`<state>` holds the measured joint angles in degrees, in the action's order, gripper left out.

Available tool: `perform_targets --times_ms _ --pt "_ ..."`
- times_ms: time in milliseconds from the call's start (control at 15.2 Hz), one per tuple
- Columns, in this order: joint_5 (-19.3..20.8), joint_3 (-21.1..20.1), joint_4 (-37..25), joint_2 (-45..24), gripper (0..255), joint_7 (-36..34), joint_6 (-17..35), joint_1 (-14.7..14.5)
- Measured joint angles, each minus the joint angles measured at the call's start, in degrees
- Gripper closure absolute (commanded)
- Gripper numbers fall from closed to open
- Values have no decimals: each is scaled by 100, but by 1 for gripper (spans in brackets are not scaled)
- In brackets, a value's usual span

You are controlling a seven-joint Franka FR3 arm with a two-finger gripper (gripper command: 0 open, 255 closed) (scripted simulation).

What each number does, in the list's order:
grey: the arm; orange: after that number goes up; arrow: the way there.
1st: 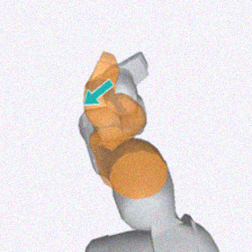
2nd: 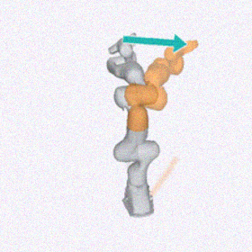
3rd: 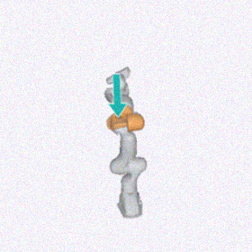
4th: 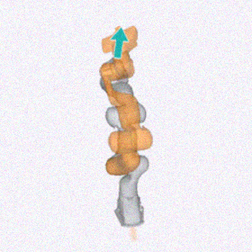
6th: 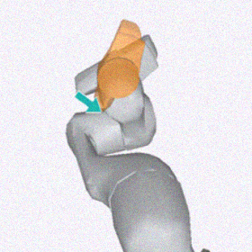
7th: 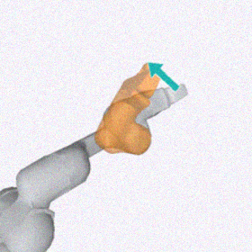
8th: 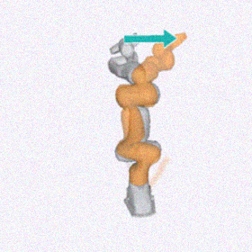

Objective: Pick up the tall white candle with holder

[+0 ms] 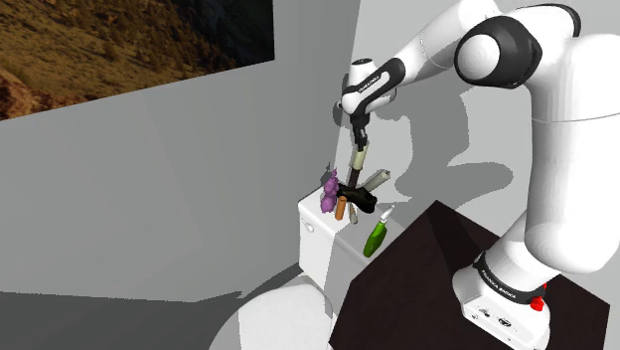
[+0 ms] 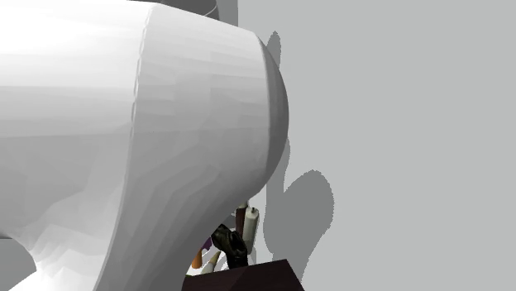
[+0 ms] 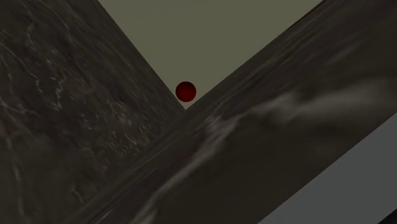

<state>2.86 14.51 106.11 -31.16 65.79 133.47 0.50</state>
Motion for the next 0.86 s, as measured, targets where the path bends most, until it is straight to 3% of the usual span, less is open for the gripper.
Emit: perform_targets --times_ms 858 --pt "108 74 -131 615 255 28 -744 -68"
